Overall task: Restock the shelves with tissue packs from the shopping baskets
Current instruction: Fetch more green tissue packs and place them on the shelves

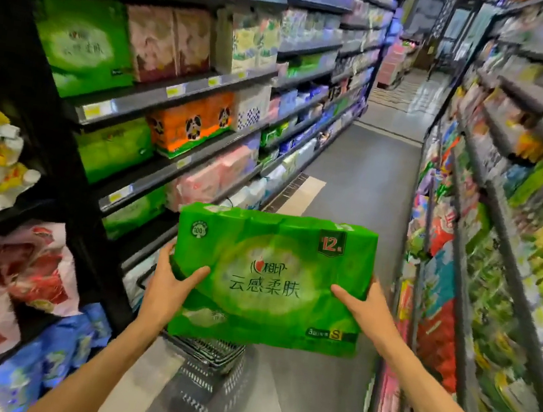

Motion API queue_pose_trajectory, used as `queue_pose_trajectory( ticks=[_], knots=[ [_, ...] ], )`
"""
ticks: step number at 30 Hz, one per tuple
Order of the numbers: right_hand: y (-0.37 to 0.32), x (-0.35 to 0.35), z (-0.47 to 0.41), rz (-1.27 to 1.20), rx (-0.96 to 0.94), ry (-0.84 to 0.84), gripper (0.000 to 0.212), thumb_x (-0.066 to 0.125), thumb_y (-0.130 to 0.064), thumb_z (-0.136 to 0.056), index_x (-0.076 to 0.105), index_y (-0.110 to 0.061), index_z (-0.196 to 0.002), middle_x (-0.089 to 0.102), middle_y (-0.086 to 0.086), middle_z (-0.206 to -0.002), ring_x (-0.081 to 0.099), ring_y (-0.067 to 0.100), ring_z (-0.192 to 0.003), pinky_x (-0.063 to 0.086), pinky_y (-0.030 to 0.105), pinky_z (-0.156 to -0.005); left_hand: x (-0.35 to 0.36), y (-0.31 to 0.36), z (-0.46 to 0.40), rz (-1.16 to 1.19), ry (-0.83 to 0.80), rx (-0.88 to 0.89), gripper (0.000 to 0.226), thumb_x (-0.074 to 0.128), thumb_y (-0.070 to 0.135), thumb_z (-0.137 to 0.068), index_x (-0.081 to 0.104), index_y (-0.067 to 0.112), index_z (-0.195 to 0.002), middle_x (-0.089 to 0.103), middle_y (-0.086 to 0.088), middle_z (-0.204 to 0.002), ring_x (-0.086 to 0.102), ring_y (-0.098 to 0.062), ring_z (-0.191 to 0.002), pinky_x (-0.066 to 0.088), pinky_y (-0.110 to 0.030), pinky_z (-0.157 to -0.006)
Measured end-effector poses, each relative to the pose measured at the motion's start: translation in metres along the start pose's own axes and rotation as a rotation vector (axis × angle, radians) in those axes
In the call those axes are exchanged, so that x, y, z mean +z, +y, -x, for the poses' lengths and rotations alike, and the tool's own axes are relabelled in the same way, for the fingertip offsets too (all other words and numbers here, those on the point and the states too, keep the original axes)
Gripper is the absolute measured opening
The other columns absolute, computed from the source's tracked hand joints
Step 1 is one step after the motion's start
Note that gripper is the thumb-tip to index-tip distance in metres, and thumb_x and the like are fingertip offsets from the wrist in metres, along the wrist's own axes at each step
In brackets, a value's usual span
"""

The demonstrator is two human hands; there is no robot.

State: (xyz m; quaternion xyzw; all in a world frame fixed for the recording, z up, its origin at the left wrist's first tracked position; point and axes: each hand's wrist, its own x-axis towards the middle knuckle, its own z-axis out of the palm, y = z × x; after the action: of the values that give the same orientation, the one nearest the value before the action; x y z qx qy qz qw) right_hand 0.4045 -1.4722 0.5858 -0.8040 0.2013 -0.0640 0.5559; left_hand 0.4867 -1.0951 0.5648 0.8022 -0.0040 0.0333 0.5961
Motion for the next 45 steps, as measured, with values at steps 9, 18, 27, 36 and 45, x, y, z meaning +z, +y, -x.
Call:
queue_pose_trajectory(
  ticks=[9,18,27,36,45],
  knots=[
    [-0.043,0.053,-0.167,0.065,-0.187,-0.308,0.051,0.083,-0.032,-0.083,0.051,-0.04,-0.121,0.066,-0.017,-0.116,0.067,0.0,-0.102,0.056,0.019,-0.074,0.002,-0.009,-0.065,-0.059,0.278,-0.12,0.096,0.084,0.041,-0.08,0.028,0.029,-0.157,0.058,0.001,-0.141,0.061,-0.022,-0.12,0.053,-0.046,-0.1],
    [-0.058,0.158,-0.318,0.165,-0.234,-0.503,0.083,0.087,-0.036,-0.079,0.041,-0.023,-0.147,0.064,-0.006,-0.129,0.064,0.011,-0.114,0.055,0.024,-0.084,-0.016,-0.076,-0.163,-0.03,0.407,-0.254,0.122,0.08,0.076,-0.053,0.029,0.03,-0.154,0.051,0.001,-0.146,0.054,-0.024,-0.13,0.049,-0.055,-0.106],
    [-0.069,0.253,-0.446,0.212,-0.181,-0.687,0.108,0.09,-0.067,-0.059,0.043,-0.023,-0.145,0.069,-0.002,-0.127,0.071,0.015,-0.109,0.061,0.047,-0.092,-0.009,-0.115,-0.232,-0.043,0.554,-0.367,0.095,0.084,0.065,-0.068,0.042,0.031,-0.145,0.059,0.002,-0.135,0.06,-0.019,-0.121,0.054,-0.048,-0.098],
    [-0.072,0.357,-0.561,0.296,-0.143,-0.983,0.123,0.091,-0.074,-0.043,0.036,-0.029,-0.144,0.065,-0.004,-0.129,0.068,0.019,-0.112,0.059,0.05,-0.096,0.016,-0.147,-0.286,-0.013,0.76,-0.616,0.078,0.087,0.045,-0.073,0.049,0.032,-0.14,0.067,0.007,-0.124,0.066,-0.02,-0.113,0.057,-0.048,-0.094],
    [-0.01,0.473,-0.66,0.42,-0.234,-1.091,0.087,0.089,-0.056,-0.06,0.049,-0.034,-0.134,0.072,-0.013,-0.116,0.07,0.011,-0.102,0.059,0.043,-0.093,0.057,-0.242,-0.351,-0.09,0.936,-0.713,0.083,0.084,0.048,-0.073,0.044,0.033,-0.145,0.069,0.012,-0.119,0.068,-0.016,-0.103,0.059,-0.042,-0.088]
  ],
)
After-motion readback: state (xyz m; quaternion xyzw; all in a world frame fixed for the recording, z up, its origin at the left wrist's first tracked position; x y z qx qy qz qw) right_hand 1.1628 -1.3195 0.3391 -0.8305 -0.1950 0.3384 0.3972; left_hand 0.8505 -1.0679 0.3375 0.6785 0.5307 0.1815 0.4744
